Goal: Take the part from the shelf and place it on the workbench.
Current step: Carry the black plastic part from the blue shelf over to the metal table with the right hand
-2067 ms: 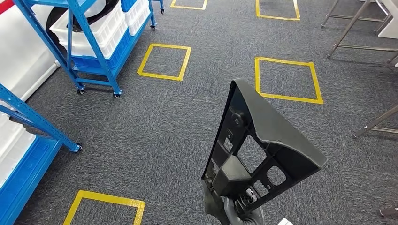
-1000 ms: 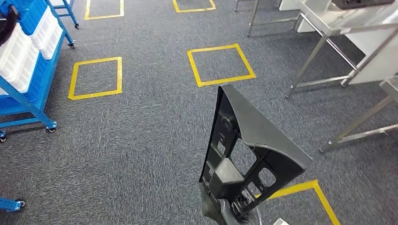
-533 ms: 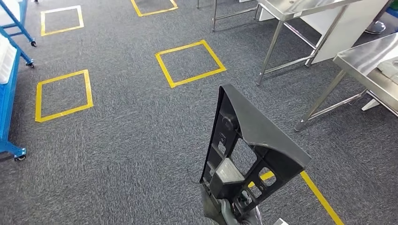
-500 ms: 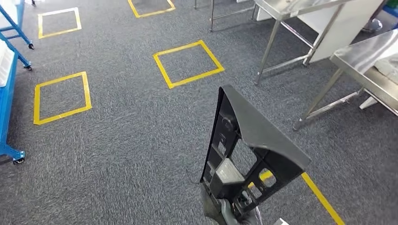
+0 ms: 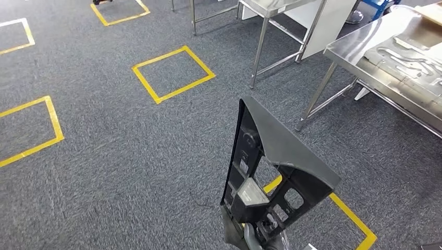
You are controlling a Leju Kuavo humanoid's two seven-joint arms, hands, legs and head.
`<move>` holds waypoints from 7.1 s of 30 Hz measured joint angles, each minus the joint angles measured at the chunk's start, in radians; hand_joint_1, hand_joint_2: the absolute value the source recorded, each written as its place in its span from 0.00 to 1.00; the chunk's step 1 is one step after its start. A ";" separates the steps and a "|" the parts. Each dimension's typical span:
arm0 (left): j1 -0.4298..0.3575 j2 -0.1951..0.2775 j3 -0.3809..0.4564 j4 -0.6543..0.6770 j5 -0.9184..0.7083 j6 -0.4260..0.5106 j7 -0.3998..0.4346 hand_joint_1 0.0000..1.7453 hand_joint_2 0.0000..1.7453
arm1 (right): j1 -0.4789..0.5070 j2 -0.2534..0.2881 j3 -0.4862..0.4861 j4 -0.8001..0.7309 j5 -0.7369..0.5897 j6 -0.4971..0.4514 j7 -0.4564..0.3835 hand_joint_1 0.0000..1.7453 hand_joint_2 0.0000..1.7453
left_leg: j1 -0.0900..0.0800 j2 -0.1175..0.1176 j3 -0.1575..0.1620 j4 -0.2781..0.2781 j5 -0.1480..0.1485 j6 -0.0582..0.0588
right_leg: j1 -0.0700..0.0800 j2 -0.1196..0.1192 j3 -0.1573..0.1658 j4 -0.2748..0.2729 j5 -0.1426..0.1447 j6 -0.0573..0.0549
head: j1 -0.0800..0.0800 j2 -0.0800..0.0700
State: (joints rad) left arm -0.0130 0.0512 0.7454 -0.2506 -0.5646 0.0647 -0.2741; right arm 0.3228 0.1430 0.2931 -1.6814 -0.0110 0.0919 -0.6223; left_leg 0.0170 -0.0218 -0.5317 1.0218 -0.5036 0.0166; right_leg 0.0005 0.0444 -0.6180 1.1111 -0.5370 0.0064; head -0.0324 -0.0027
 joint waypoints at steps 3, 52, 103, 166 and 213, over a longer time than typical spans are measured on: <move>0.008 0.000 0.000 0.000 0.000 0.000 0.000 0.00 1.00 | -0.002 -0.001 0.000 0.000 0.000 0.000 0.000 1.00 1.00 | -0.005 0.043 -0.001 0.000 -0.002 0.007 | -0.003 -0.040 -0.085 0.175 -0.080 0.008 | 0.000 0.000; -0.005 -0.046 0.022 -0.003 -0.082 0.028 0.011 0.00 1.00 | 0.014 -0.004 -0.045 -0.039 -0.048 0.051 0.058 1.00 1.00 | 0.001 0.030 -0.107 0.256 -0.124 -0.041 | 0.002 0.003 0.049 -0.107 0.069 -0.039 | 0.000 0.000; 0.000 -0.081 0.132 -0.014 -0.190 0.007 0.033 0.00 1.00 | 0.055 0.020 -0.102 -0.045 -0.008 0.063 0.110 1.00 1.00 | 0.005 0.031 0.028 0.010 -0.040 -0.010 | -0.007 -0.049 0.001 -0.052 0.056 0.009 | 0.001 0.000; 0.005 -0.086 0.183 -0.018 -0.235 -0.013 0.052 0.00 1.00 | 0.048 0.014 -0.074 -0.016 0.028 0.015 0.108 1.00 1.00 | 0.010 0.021 0.077 -0.013 -0.051 -0.031 | -0.019 -0.050 0.013 -0.067 0.046 0.008 | 0.000 0.000; 0.007 -0.081 0.261 -0.022 -0.328 -0.044 0.013 0.00 1.00 | 0.000 0.013 -0.076 0.124 0.059 -0.078 0.171 1.00 1.00 | -0.013 0.017 -0.078 0.043 0.038 -0.001 | -0.005 -0.033 0.140 -0.066 -0.035 -0.007 | -0.001 0.000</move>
State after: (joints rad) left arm -0.0055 -0.0296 1.0069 -0.2722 -0.8923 0.0211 -0.2606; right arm 0.3227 0.1555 0.2174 -1.5579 0.0479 0.0135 -0.4510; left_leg 0.0039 -0.0049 -0.6094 1.0648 -0.4657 0.0158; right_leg -0.0050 0.0117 -0.4779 1.0452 -0.5725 -0.0007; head -0.0330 -0.0027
